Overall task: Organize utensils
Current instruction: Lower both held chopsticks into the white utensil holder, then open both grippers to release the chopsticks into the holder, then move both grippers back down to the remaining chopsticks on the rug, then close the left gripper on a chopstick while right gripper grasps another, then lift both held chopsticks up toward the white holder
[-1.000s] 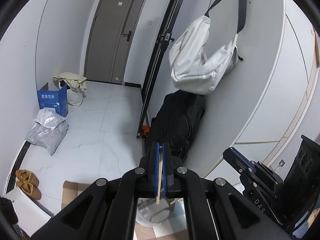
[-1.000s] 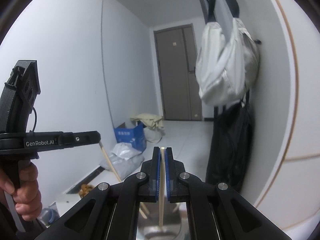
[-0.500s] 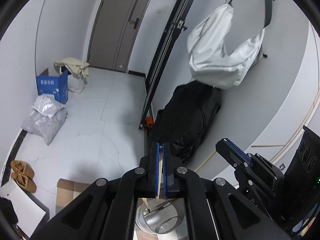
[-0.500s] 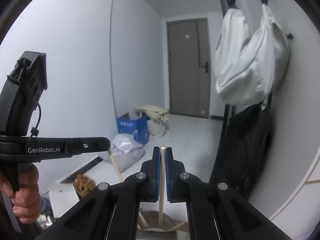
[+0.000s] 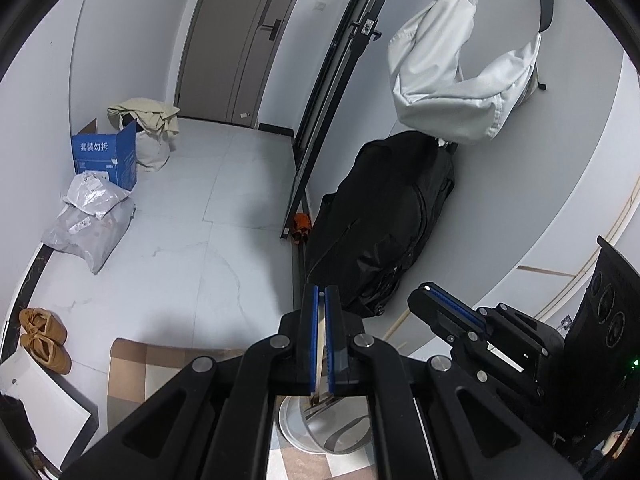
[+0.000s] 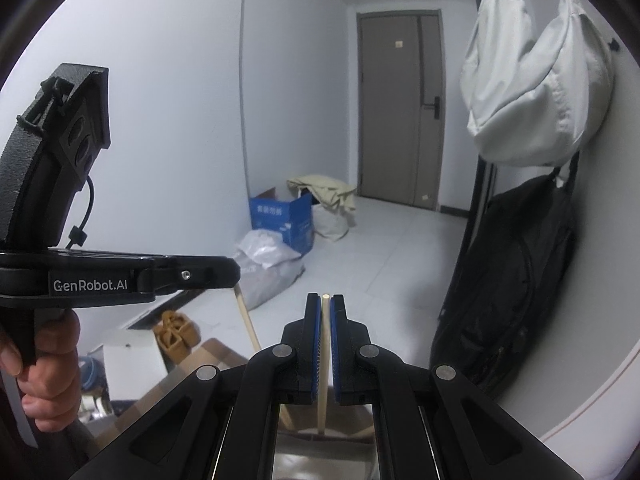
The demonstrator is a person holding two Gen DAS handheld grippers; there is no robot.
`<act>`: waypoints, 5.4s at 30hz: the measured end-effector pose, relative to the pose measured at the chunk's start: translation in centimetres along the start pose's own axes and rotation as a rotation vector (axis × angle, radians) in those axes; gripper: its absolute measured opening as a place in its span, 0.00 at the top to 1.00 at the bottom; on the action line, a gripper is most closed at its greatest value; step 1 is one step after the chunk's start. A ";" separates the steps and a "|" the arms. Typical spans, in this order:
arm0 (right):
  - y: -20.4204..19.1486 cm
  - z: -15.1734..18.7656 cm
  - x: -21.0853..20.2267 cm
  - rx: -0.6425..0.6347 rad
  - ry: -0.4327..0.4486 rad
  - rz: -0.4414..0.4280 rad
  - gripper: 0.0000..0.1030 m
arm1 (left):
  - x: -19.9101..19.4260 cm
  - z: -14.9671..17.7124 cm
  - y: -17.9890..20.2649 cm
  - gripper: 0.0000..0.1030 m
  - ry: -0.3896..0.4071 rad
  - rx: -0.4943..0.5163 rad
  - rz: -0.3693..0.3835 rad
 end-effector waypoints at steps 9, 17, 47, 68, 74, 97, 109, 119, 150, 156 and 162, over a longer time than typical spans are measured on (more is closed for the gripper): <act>-0.2 2.0 2.0 0.085 -0.098 -0.073 0.94 | 0.6 1.0 -1.4 1.00 -0.080 -0.045 0.048; 1.2 2.9 0.4 0.210 -0.087 -0.034 0.77 | -1.1 1.0 -2.5 0.68 -0.067 -0.082 -0.003; -6.3 5.6 -12.9 0.272 0.152 0.021 0.10 | -11.0 7.6 -1.7 0.07 0.215 0.067 -0.269; -11.3 12.5 -10.2 0.234 0.096 0.043 0.00 | -9.2 14.1 -7.2 0.03 0.195 0.026 -0.324; -11.5 14.3 -8.6 0.256 0.048 0.062 0.00 | -6.9 15.1 -9.5 0.03 0.120 -0.007 -0.334; -8.7 16.2 -4.6 0.304 -0.097 0.086 0.02 | 3.8 18.3 -13.8 0.16 -0.338 -0.098 -0.438; -6.4 17.0 -4.3 0.401 -0.138 0.053 0.17 | 5.4 18.9 -12.5 0.47 -0.418 -0.093 -0.492; -6.5 17.4 -4.7 0.411 -0.156 0.042 0.20 | 5.6 19.5 -10.6 0.95 -0.425 -0.034 -0.503; -11.1 18.8 -1.4 0.383 -0.333 -0.109 0.74 | -3.5 13.8 -9.9 0.99 -0.059 -0.156 -0.187; -12.9 18.6 0.9 0.309 -0.423 -0.120 0.85 | -5.0 13.6 -11.8 0.99 -0.048 -0.182 -0.141; -13.9 17.5 5.1 0.234 -0.491 -0.102 0.85 | -5.8 13.6 -14.0 0.99 -0.045 -0.216 -0.111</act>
Point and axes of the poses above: each gripper's, at about its wrist camera, not at the fingertips, and x roughly the way its jaws point, y to its right, z to its underside, the point moved 3 cm from there along x, roughly the way its jaws point, and after that the axes turned 6 degrees about -x, right-handed, at the moved point
